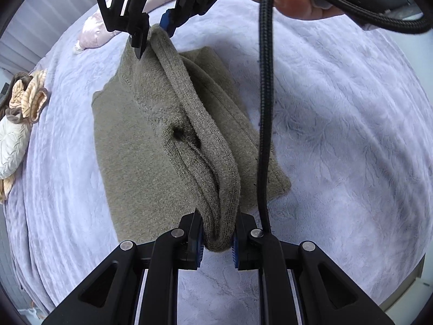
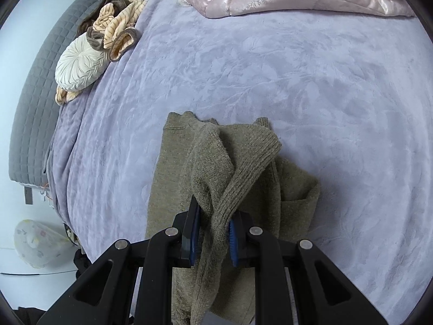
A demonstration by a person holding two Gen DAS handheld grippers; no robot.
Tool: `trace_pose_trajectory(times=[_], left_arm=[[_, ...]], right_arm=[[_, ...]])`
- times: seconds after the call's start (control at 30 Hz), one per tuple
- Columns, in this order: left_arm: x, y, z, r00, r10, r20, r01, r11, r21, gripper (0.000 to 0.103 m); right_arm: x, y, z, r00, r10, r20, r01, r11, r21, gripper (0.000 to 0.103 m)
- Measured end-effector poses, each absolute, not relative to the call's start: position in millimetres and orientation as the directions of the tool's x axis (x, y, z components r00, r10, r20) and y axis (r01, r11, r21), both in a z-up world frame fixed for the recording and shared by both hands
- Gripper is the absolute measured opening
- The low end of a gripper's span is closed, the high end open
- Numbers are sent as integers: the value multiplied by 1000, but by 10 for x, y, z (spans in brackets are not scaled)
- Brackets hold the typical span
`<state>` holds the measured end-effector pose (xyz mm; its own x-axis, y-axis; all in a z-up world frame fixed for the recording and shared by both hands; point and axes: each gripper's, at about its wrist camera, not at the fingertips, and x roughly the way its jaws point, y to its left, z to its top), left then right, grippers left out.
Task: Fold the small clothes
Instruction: 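Lift the side edge with both grippers and fold it across the bundle, then open both grippers and release the folded sweater onto the bed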
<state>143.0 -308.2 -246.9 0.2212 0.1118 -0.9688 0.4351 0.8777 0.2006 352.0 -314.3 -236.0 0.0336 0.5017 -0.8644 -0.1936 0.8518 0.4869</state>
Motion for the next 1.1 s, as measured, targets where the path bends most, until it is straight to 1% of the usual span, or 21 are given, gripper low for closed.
trace_pose_trajectory(times=[0.17, 0.43, 0.6, 0.7, 0.77, 0.87, 0.9, 0.93, 0.97, 1.0, 1.03, 1.07, 1.1], left_arm=[[1482, -3160, -2647, 200, 117, -973, 429, 882, 194, 17], [1521, -3130, -2785, 194, 121, -974, 431, 881, 195, 17], [1481, -3136, -2828, 195, 141, -971, 444, 870, 215, 17], [1453, -3178, -2709, 208, 121, -971, 441, 874, 203, 17], [1445, -3204, -2745, 203, 135, -970, 452, 866, 215, 17], [1440, -3233, -2824, 190, 154, -970, 466, 855, 227, 17], [1425, -3236, -2823, 196, 156, -968, 472, 851, 232, 18], [1420, -3243, -2817, 199, 157, -967, 475, 848, 235, 20], [1416, -3243, -2815, 191, 155, -969, 472, 851, 229, 35], [1411, -3232, -2788, 171, 140, -975, 465, 861, 205, 58], [1406, -3186, -2737, 157, 110, -981, 450, 876, 171, 66], [1385, -3120, -2640, 166, 74, -983, 430, 892, 140, 71], [1355, -3055, -2543, 178, 46, -983, 415, 902, 118, 71]], right_arm=[[3514, -3239, -2545, 37, 479, -877, -209, 862, 462, 20], [3525, -3383, -2786, 31, 471, -882, -170, 872, 459, 20], [3530, -3384, -2849, 31, 441, -897, -190, 884, 428, 20], [3515, -3389, -2833, 36, 440, -897, -197, 883, 425, 20], [3497, -3395, -2783, 51, 447, -893, -210, 879, 428, 20], [3493, -3390, -2835, 44, 416, -909, -212, 893, 398, 20], [3493, -3385, -2855, 41, 405, -914, -206, 898, 389, 22], [3490, -3382, -2869, 40, 392, -919, -202, 904, 377, 23], [3481, -3377, -2871, 44, 384, -922, -201, 908, 368, 24], [3469, -3378, -2862, 50, 378, -924, -202, 910, 361, 25], [3459, -3385, -2854, 51, 375, -926, -204, 911, 358, 25], [3449, -3395, -2831, 51, 370, -928, -204, 913, 353, 25], [3440, -3410, -2791, 51, 359, -932, -204, 917, 342, 30]])
